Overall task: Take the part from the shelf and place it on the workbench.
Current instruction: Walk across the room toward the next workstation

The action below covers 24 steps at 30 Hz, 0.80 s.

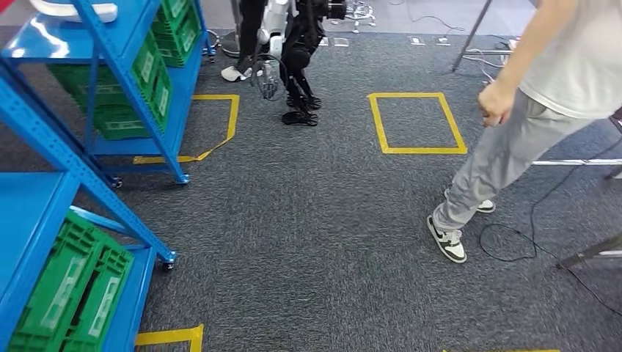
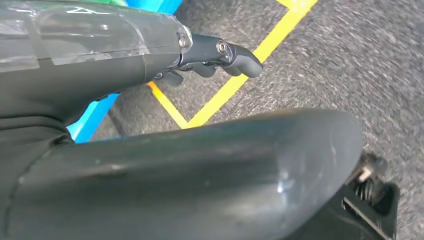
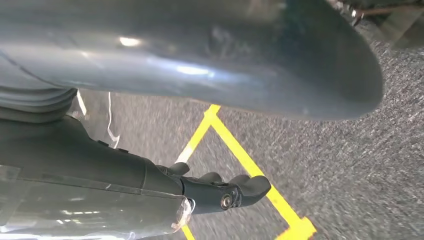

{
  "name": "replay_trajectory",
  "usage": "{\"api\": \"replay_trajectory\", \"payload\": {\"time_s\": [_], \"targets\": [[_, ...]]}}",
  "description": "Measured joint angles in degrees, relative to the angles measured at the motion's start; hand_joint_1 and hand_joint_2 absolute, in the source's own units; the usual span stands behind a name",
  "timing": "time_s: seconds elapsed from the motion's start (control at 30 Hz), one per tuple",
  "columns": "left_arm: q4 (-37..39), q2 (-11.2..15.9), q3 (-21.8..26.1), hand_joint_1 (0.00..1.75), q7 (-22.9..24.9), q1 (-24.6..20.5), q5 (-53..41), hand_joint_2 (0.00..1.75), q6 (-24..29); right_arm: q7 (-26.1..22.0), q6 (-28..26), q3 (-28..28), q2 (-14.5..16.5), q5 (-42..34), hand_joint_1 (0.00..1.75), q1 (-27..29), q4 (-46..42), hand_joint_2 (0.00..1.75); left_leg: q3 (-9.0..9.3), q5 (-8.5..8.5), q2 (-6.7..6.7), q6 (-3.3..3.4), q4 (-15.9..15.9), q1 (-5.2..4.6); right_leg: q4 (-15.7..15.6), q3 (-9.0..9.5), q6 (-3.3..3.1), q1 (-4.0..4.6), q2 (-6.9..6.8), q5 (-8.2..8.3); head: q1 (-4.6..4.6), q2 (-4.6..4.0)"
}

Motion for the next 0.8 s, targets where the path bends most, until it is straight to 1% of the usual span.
{"api": "replay_trajectory", "payload": {"time_s": [0.03,0.07,0.1,0.13,0.17,0.2,0.23,0.27,0.3,0.33,0.37,0.4,0.43,0.47,0.5,0.53,0.57,0.6,0.63,0.67,0.7,0.73,0.77,0.8], "targets": [[0.0,-0.05,-0.01,0.0,0.06,-0.03,0.03,0.0,0.0,-0.04,0.0,0.02,-0.04,0.04,0.0,0.09,0.05,0.0,0.01,0.08,-1.05,0.13,0.01,-0.17,2.19,-1.07,-0.23,0.07,0.16,-0.29,0.26,0.0],[0.0,-0.09,-0.01,0.0,0.15,-0.01,0.15,0.0,0.0,-0.05,0.01,0.04,-0.07,0.12,0.0,0.09,0.09,0.0,0.05,0.15,-2.11,0.22,0.01,-0.32,2.16,-1.25,-0.54,0.14,0.32,0.63,0.53,0.0],[0.0,-0.13,-0.01,0.0,0.25,0.01,0.32,0.0,-0.01,-0.06,0.04,0.1,-0.09,0.23,0.0,0.02,0.12,0.0,0.12,0.21,-3.12,0.28,0.02,-0.45,-0.15,-0.45,-0.91,0.23,0.64,2.6,0.76,0.0],[0.0,-0.19,0.0,0.0,0.34,0.02,0.55,0.0,0.0,-0.07,0.07,0.21,-0.14,0.33,0.0,-0.06,0.13,0.0,0.18,0.28,-4.03,0.3,0.02,-0.52,-3.98,1.01,-1.31,0.32,1.43,5.06,0.94,0.0],[0.0,-0.28,0.01,0.0,0.46,0.0,0.82,0.0,0.05,-0.1,0.11,0.34,-0.22,0.4,0.0,-0.1,0.13,0.0,0.15,0.39,-4.92,0.23,0.07,-0.6,-7.84,2.5,-1.71,0.35,2.73,6.99,0.99,0.0],[-0.01,-0.38,0.01,0.0,0.58,-0.04,1.04,0.0,0.14,-0.16,0.15,0.47,-0.32,0.43,0.0,-0.13,0.13,0.0,0.02,0.51,-5.71,0.07,0.12,-0.6,-10.97,3.7,-1.98,0.37,3.89,8.2,1.02,0.0],[-0.01,-0.46,0.01,0.0,0.73,-0.05,1.23,0.0,0.28,-0.21,0.2,0.57,-0.42,0.39,0.0,-0.22,0.13,0.0,-0.25,0.69,-6.42,-0.19,0.16,-0.53,-12.87,4.39,-2.17,0.41,4.75,8.62,1.1,0.0],[-0.01,-0.51,0.01,0.0,0.92,-0.02,1.4,0.0,0.5,-0.25,0.27,0.63,-0.47,0.31,0.0,-0.39,0.13,0.0,-0.55,0.93,-7.06,-0.54,0.16,-0.42,-13.57,4.61,-2.27,0.46,5.01,8.47,1.19,0.0],[0.0,-0.51,0.01,0.0,1.08,0.04,1.51,0.0,0.71,-0.28,0.33,0.68,-0.49,0.2,0.0,-0.56,0.13,0.0,-0.84,1.16,-7.63,-0.89,0.11,-0.29,-14.02,4.74,-2.34,0.52,4.56,8.53,1.32,0.0],[0.02,-0.47,0.01,0.0,1.25,0.13,1.6,0.0,0.91,-0.31,0.4,0.75,-0.49,0.1,0.0,-0.76,0.14,0.0,-1.09,1.1,-7.1,-1.15,0.29,-0.29,-14.42,4.87,-2.39,0.49,3.89,8.74,1.37,0.0],[0.03,-0.4,0.01,0.0,1.37,0.18,1.66,0.0,1.08,-0.34,0.46,0.82,-0.48,0.02,0.0,-0.84,0.15,0.0,-1.49,0.51,-5.4,-1.39,0.93,-0.43,-14.89,5.01,-2.47,0.48,3.28,9.06,1.23,0.0],[0.03,-0.32,0.01,0.0,1.46,0.13,1.7,0.0,1.19,-0.37,0.52,0.89,-0.48,-0.02,0.0,-0.8,0.15,0.0,-2.31,-0.81,-3.32,-1.62,2.61,-0.53,-15.36,5.12,-2.58,0.45,2.52,9.37,0.93,0.0],[0.03,-0.26,0.01,0.0,1.51,0.01,1.72,0.0,1.25,-0.4,0.6,0.93,-0.47,-0.03,0.0,-0.71,0.16,0.0,-3.6,-2.72,-1.05,-1.85,5.45,-0.53,-15.67,5.19,-2.63,0.43,1.7,9.57,0.59,0.0],[0.03,-0.23,0.01,0.0,1.53,-0.13,1.73,0.0,1.27,-0.42,0.65,0.95,-0.48,-0.04,0.0,-0.55,0.18,0.0,-5.23,-4.73,0.2,-2.19,8.98,-0.38,-15.76,5.17,-2.7,0.48,0.94,9.62,0.26,0.0],[0.02,-0.23,0.01,0.0,1.54,-0.23,1.74,0.0,1.28,-0.42,0.71,0.97,-0.48,-0.07,0.0,-0.43,0.21,0.0,-6.82,-6.34,0.44,-2.53,12.54,-0.07,-15.74,5.13,-2.71,0.48,0.02,9.62,-0.02,0.0],[0.02,-0.22,0.01,0.0,1.56,-0.26,1.74,0.0,1.28,-0.44,0.73,0.98,-0.49,-0.11,0.0,-0.35,0.25,0.0,-7.78,-7.01,0.42,-2.84,14.88,0.24,-15.72,5.12,-2.64,0.43,-0.84,9.57,-0.26,0.0],[0.02,-0.19,0.01,0.0,1.6,-0.26,1.73,0.0,1.26,-0.53,0.71,0.99,-0.49,-0.15,0.0,-0.35,0.27,0.0,-7.76,-6.58,0.46,-3.14,15.23,0.51,-15.68,5.13,-2.51,0.35,-1.64,9.48,-0.5,0.0],[0.02,-0.15,0.01,0.0,1.65,-0.25,1.73,0.0,1.24,-0.67,0.68,1.0,-0.49,-0.2,0.0,-0.39,0.29,0.0,-6.59,-5.16,0.77,-3.43,13.35,0.76,-15.58,5.17,-2.31,0.23,-2.37,9.35,-0.75,0.0],[0.02,-0.11,0.01,0.0,1.7,-0.27,1.72,0.0,1.21,-0.83,0.63,1.01,-0.49,-0.24,0.0,-0.45,0.3,0.0,-4.47,-3.2,1.67,-3.69,9.66,0.96,-15.41,5.27,-2.0,0.08,-3.03,9.15,-0.99,0.0],[0.02,-0.12,0.01,0.0,1.74,-0.34,1.72,0.0,1.16,-0.97,0.58,1.01,-0.52,-0.27,0.0,-0.51,0.3,0.0,-2.3,-1.91,3.38,-3.88,5.86,0.81,-15.19,5.33,-1.61,0.04,-3.59,8.88,-1.23,0.0],[0.01,-0.15,0.01,0.0,1.77,-0.43,1.71,0.0,1.12,-1.04,0.56,1.01,-0.56,-0.31,0.0,-0.57,0.3,0.0,-0.67,-1.04,4.81,-3.68,2.81,0.66,-14.86,5.38,-1.19,0.07,-4.11,8.58,-1.43,0.0],[0.01,-0.19,0.01,0.0,1.78,-0.52,1.7,0.0,1.08,-1.06,0.52,1.02,-0.61,-0.35,0.0,-0.63,0.3,0.0,0.18,-0.83,5.84,-3.28,1.09,0.42,-14.61,5.45,-0.84,0.14,-4.64,8.32,-1.46,0.0],[0.0,-0.24,0.01,0.0,1.79,-0.58,1.7,0.0,1.04,-1.07,0.49,1.02,-0.66,-0.37,0.0,-0.67,0.31,0.0,0.26,-1.12,6.09,-2.75,0.69,0.11,-14.49,5.54,-0.61,0.22,-5.17,8.16,-1.34,0.0],[0.0,-0.25,0.01,0.0,1.79,-0.61,1.7,0.0,1.03,-1.07,0.48,1.03,-0.68,-0.38,0.0,-0.7,0.31,0.0,0.13,-1.0,5.27,-2.1,0.6,0.08,-14.41,5.71,-0.46,0.2,-5.81,8.04,-1.14,0.0]]}}
